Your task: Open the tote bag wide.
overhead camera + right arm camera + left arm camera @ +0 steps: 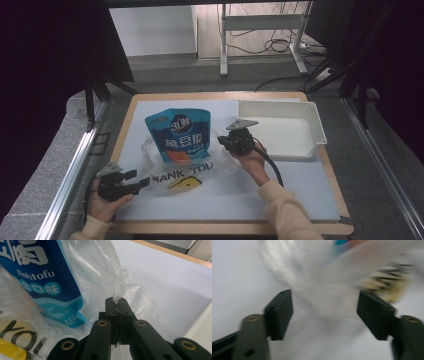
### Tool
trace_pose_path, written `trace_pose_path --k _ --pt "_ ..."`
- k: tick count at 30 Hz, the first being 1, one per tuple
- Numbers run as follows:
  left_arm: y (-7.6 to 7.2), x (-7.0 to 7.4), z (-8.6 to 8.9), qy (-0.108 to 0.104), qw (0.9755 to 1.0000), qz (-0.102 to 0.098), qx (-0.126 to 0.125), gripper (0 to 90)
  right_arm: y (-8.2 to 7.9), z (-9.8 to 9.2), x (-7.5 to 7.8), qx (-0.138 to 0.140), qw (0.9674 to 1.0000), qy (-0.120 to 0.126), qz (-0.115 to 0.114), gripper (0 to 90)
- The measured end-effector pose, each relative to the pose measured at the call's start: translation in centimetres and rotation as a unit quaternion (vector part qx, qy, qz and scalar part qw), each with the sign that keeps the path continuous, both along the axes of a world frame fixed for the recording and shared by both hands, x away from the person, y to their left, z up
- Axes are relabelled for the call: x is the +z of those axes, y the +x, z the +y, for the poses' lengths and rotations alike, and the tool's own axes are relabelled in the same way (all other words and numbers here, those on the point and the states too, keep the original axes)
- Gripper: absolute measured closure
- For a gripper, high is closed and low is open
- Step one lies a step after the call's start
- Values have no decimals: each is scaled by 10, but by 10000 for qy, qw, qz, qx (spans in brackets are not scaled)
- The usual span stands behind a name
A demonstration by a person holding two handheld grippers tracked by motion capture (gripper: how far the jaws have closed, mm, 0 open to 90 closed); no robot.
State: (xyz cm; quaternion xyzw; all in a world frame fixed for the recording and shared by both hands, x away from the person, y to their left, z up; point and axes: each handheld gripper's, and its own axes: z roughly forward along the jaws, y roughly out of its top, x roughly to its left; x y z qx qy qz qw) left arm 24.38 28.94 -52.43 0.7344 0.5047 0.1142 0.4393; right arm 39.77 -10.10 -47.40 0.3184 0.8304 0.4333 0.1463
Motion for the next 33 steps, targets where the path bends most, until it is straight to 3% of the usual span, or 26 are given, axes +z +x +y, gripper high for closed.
trace_pose_path --k 4,8,9,10,11,12,13,14,15,16,20,23,28,30,32,33 --pt "-20 22 9 -250 9986 -436 -130 214 -1 0 2 -4 10000 12 -33 882" --pt "-29 55 14 -412 9952 -886 -89 198 -2 -1 4 6 10000 15 -86 882" --pt "-29 64 14 -403 9946 -956 -47 199 -3 -1 4 8 10000 16 -89 882" --pt "-25 81 14 -306 9936 -1078 133 207 -3 -1 4 12 10000 15 -89 882" --pt "-25 81 14 -306 9936 -1078 133 227 -3 -1 4 12 10000 15 -89 882" --pt "-15 96 14 -177 9933 -1103 304 239 -3 -1 4 15 10000 6 -95 882" --pt "-15 96 14 -177 9933 -1103 304 250 -2 -1 4 18 10000 4 -96 882" --pt "-8 102 14 -170 9932 -1102 328 250 -2 -1 4 18 10000 4 -96 882" --pt "9 109 13 -193 9934 -1076 339 270 -2 -1 3 18 10000 -2 -88 882" --pt "9 109 13 -193 9934 -1076 339 270 -2 -1 3 18 10000 -2 -88 882" --pt "44 112 8 -166 9962 -824 218 273 -2 0 3 18 10000 -3 -92 882" --pt "61 107 2 -78 9981 -603 133 281 -2 0 3 11 9999 3 -102 882" --pt "71 95 -8 281 9988 -405 2 340 -1 -1 3 -5 9999 17 -110 882" --pt "72 93 -8 308 9988 -379 4 367 -1 -2 3 -6 9999 18 -111 882" --pt "74 90 -6 256 9991 -352 -15 488 -2 -2 4 -13 9999 21 -117 882" --pt "74 88 -7 247 9991 -338 -66 488 -2 -2 4 -9 9999 24 -121 882"
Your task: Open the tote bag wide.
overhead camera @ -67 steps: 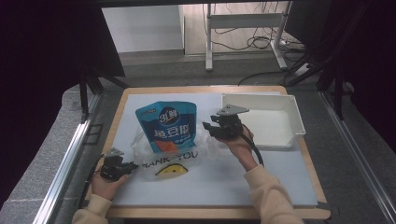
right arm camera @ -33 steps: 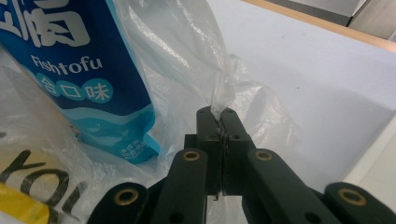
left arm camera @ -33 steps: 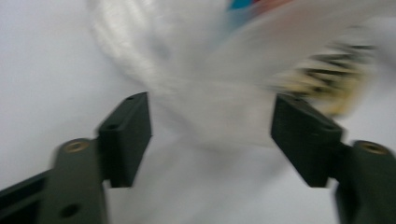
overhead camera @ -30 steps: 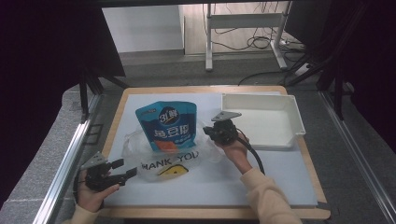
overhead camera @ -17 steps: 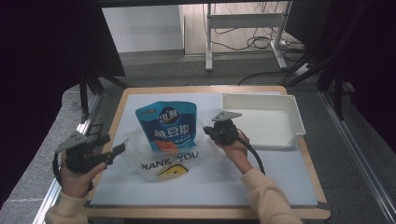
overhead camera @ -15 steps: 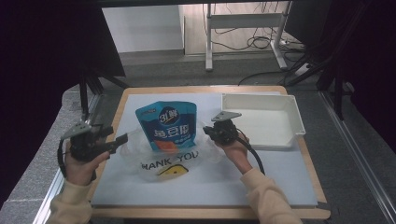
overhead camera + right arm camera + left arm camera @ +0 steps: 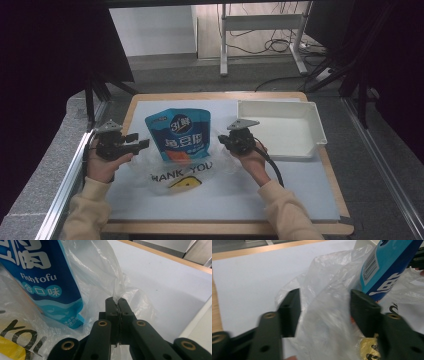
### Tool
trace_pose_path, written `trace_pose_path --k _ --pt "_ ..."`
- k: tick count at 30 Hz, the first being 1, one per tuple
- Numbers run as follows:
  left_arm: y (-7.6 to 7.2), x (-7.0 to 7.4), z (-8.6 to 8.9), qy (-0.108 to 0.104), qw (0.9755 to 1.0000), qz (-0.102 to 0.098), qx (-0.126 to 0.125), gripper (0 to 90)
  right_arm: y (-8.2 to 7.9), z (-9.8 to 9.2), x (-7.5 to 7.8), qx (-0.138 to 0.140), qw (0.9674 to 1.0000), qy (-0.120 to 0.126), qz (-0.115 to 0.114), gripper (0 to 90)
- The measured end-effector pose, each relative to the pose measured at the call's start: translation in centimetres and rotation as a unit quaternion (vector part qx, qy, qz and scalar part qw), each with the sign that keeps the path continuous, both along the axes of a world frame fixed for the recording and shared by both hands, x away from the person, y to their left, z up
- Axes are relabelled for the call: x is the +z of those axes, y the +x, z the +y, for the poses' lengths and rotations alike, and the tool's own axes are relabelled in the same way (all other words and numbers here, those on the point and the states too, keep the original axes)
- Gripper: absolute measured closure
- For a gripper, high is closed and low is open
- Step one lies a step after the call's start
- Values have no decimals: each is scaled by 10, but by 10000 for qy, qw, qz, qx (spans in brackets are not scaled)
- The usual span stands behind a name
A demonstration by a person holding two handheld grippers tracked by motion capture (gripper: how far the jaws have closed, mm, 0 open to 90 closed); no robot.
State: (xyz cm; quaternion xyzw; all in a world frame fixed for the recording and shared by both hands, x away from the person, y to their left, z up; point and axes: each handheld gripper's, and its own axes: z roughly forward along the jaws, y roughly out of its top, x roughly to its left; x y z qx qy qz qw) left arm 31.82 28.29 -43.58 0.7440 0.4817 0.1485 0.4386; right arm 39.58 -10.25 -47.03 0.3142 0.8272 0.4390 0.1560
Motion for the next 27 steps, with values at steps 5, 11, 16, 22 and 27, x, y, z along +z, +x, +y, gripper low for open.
trace_pose_path --k 5,11,16,22,27 --pt "6 -9 -3 49 9999 82 -139 798 0 -1 1 -19 10000 22 5 883" --pt "10 -21 1 -105 9999 110 14 875 0 -4 1 -79 9999 59 -60 883" --pt "16 -31 5 -151 9997 74 201 881 -1 -3 -1 -109 9999 79 -106 883" --pt "23 -46 7 -97 9992 206 314 882 -1 4 -11 -191 9997 0 -160 882" --pt "30 -61 6 -31 9988 383 306 881 0 6 -22 -326 9992 -123 -216 883"
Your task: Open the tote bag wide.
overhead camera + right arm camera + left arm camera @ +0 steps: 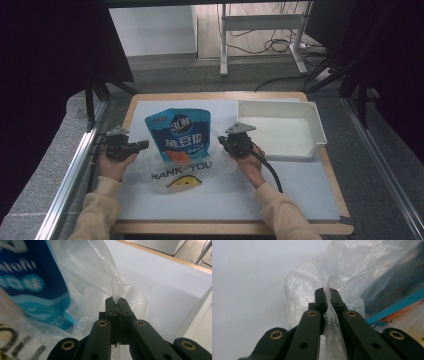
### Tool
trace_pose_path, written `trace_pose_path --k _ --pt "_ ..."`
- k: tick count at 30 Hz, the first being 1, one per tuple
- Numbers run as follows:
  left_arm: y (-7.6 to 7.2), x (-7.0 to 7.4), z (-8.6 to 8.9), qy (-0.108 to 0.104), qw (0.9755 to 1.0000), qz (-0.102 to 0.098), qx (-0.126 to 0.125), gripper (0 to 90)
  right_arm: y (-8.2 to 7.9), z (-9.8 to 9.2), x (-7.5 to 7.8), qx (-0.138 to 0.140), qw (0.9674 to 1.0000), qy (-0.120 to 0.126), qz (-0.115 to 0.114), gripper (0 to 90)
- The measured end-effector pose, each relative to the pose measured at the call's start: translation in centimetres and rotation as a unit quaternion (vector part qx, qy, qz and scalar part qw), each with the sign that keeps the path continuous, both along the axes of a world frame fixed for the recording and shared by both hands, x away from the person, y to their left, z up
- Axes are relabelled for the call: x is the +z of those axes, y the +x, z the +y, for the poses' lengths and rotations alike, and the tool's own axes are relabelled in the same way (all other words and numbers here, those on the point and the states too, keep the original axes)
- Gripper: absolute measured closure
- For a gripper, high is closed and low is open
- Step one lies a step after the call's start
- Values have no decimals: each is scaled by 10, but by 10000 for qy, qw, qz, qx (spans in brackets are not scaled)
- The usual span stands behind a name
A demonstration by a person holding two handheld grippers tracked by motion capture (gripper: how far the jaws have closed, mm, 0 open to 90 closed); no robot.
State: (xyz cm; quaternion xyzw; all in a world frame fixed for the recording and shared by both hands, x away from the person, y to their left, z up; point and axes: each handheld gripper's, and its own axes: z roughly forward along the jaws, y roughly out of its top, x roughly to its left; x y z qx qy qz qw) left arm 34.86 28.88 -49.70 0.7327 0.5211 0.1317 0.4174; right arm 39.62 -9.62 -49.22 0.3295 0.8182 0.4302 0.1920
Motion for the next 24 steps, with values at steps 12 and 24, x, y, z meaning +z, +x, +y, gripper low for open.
trace_pose_path --k 12,24 --pt "4 -22 -5 9 9998 222 -19 881 2 3 -22 -155 9994 -297 8 883" --pt "7 -37 -7 82 9990 436 -13 880 8 3 -39 -116 9981 -487 345 883"
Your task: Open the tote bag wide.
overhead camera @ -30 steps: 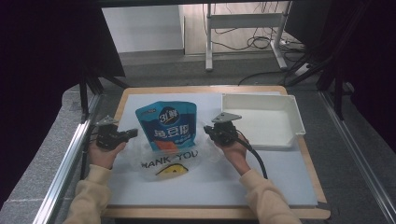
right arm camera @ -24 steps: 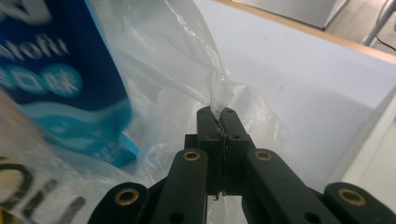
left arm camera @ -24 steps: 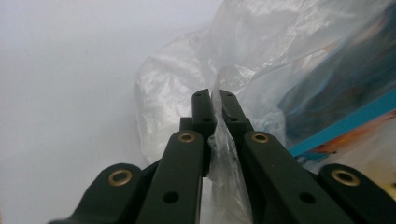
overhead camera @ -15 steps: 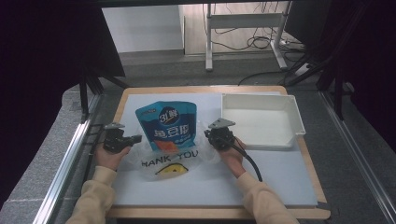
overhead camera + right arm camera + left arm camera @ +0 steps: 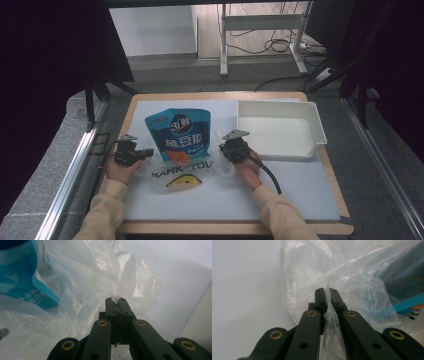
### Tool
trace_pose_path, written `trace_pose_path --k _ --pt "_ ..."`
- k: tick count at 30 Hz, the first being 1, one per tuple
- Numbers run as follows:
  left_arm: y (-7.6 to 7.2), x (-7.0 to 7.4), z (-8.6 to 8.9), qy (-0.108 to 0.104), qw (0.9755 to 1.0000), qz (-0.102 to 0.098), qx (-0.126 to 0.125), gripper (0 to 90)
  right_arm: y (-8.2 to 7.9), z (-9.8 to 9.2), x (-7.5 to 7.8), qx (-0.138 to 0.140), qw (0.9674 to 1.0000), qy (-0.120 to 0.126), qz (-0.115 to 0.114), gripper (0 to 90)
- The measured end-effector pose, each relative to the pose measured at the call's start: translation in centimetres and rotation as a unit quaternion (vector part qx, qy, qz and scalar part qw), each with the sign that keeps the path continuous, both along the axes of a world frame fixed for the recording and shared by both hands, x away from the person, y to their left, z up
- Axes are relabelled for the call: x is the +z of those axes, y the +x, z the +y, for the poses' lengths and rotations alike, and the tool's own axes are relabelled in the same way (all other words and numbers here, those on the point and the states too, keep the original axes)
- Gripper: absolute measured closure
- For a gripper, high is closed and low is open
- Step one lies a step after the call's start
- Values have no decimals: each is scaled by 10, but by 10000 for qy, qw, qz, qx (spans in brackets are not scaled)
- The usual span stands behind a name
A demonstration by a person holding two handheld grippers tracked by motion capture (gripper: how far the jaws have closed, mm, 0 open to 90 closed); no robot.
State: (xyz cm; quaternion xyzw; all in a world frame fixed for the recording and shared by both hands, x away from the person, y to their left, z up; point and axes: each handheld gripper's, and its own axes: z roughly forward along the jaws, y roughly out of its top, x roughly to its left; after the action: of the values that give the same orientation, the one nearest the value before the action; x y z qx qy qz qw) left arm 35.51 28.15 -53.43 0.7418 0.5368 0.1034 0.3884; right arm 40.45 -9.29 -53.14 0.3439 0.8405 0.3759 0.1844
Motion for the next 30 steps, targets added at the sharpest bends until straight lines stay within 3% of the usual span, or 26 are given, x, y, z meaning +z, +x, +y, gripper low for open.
trace_pose_path --k 5,12,27,30 --pt "2 -9 -5 167 9998 115 -30 879 2 -1 -5 -25 9999 -18 126 884" --pt "2 -13 -5 72 9999 151 -2 879 2 -1 -5 -31 9999 -2 119 884" --pt "0 -13 -6 75 9999 86 3 865 1 -2 -6 -17 10000 -20 67 880" --pt "0 -13 -6 81 9999 78 1 861 0 -2 -6 6 10000 32 81 795"
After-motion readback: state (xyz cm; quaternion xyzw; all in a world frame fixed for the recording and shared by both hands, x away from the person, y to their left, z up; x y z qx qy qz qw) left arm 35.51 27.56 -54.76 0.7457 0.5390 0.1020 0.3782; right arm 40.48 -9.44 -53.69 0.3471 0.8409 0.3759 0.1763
